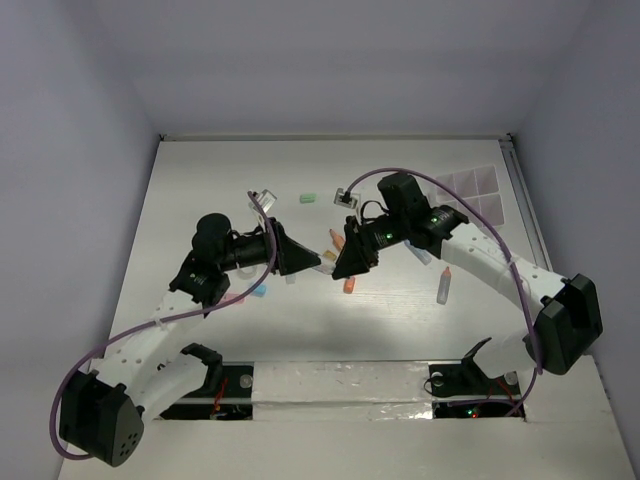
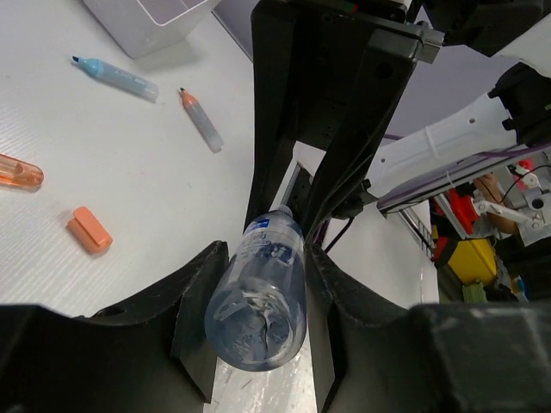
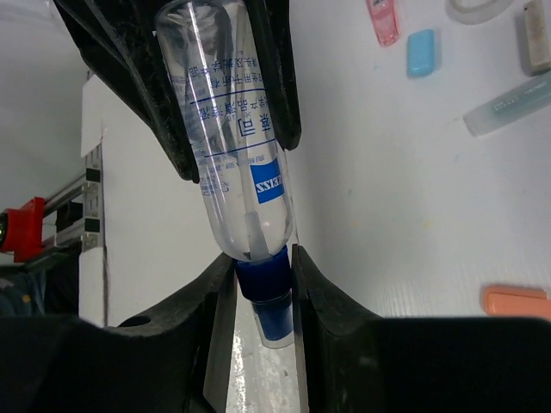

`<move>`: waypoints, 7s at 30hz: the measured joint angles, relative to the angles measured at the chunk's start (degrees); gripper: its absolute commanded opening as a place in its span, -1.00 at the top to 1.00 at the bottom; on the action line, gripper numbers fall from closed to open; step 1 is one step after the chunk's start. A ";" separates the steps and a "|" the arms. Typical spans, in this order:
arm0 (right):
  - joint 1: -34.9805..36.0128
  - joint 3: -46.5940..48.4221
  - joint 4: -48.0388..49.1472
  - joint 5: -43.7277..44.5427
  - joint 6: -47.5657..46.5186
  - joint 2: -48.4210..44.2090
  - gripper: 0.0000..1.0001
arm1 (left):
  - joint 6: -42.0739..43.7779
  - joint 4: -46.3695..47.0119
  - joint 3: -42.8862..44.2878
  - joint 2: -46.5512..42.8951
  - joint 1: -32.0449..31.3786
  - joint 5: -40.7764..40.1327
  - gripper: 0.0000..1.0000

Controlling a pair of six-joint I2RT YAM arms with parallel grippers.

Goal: Sort the stationery into containers
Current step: Place the stationery in the storage box, then pick up the scissors from the center of the board.

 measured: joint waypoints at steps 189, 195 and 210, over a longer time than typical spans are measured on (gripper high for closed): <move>7.78 63.98 -3.26 51.01 -1.64 63.43 0.31 | 17.84 -32.06 4.28 -28.94 0.96 -51.65 -0.96; 8.28 66.20 -3.43 51.52 -2.56 67.56 0.33 | 17.86 -32.04 4.28 -28.61 1.70 -50.71 -0.96; 9.33 61.64 2.64 58.45 -8.57 66.47 1.00 | 17.86 -32.04 4.28 -28.52 2.32 -50.25 -0.96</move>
